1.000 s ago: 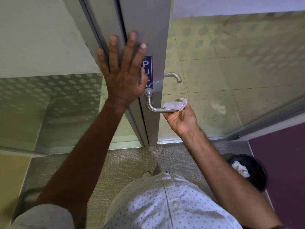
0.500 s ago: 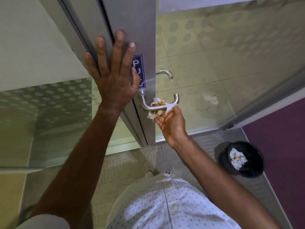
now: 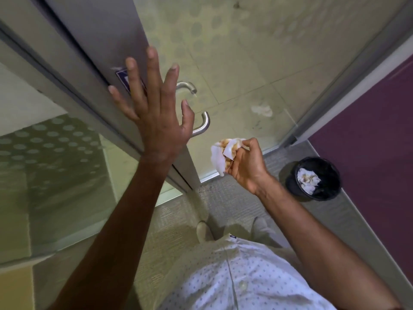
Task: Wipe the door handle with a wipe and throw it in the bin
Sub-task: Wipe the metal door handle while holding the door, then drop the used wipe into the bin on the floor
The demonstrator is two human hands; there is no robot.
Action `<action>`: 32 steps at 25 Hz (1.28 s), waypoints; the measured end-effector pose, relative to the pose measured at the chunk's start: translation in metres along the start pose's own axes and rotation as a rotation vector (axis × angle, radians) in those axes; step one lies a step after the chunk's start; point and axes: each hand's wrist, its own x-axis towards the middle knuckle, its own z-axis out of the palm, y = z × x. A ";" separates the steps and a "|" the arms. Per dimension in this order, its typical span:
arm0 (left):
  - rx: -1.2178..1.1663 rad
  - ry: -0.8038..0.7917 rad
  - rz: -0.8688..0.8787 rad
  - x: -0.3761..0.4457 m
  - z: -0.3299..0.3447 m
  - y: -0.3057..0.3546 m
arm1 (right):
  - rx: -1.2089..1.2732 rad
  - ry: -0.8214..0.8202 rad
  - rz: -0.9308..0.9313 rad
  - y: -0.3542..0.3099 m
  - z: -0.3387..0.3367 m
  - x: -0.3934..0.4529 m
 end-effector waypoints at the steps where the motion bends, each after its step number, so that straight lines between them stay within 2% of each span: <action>1: -0.049 -0.038 0.015 -0.004 0.003 0.018 | -0.012 0.022 -0.014 -0.004 -0.015 -0.002; 5: -0.281 -0.226 0.112 -0.026 0.027 0.108 | -0.185 0.152 -0.039 -0.025 -0.086 -0.019; 10: -0.531 -0.522 0.135 -0.060 0.075 0.241 | -0.212 0.296 -0.079 -0.063 -0.215 -0.038; 13: -0.588 -0.710 0.078 -0.081 0.110 0.313 | -0.225 0.472 -0.101 -0.084 -0.296 -0.045; 16: -0.611 -0.864 0.166 -0.103 0.150 0.370 | -0.250 0.632 -0.111 -0.100 -0.371 -0.044; 21: -0.572 -1.165 0.227 -0.144 0.218 0.441 | -0.159 0.737 -0.071 -0.107 -0.483 -0.028; 24: -0.538 -1.268 0.208 -0.171 0.253 0.469 | -0.171 0.859 -0.025 -0.101 -0.542 -0.010; 25: -0.520 -1.304 0.199 -0.181 0.266 0.477 | -0.196 0.926 -0.028 -0.097 -0.563 -0.002; 27: -0.488 -1.375 0.187 -0.199 0.284 0.489 | -0.395 1.001 -0.047 -0.088 -0.594 0.010; 32: -0.447 -1.473 0.193 -0.233 0.313 0.501 | -0.560 1.056 0.006 -0.078 -0.636 0.034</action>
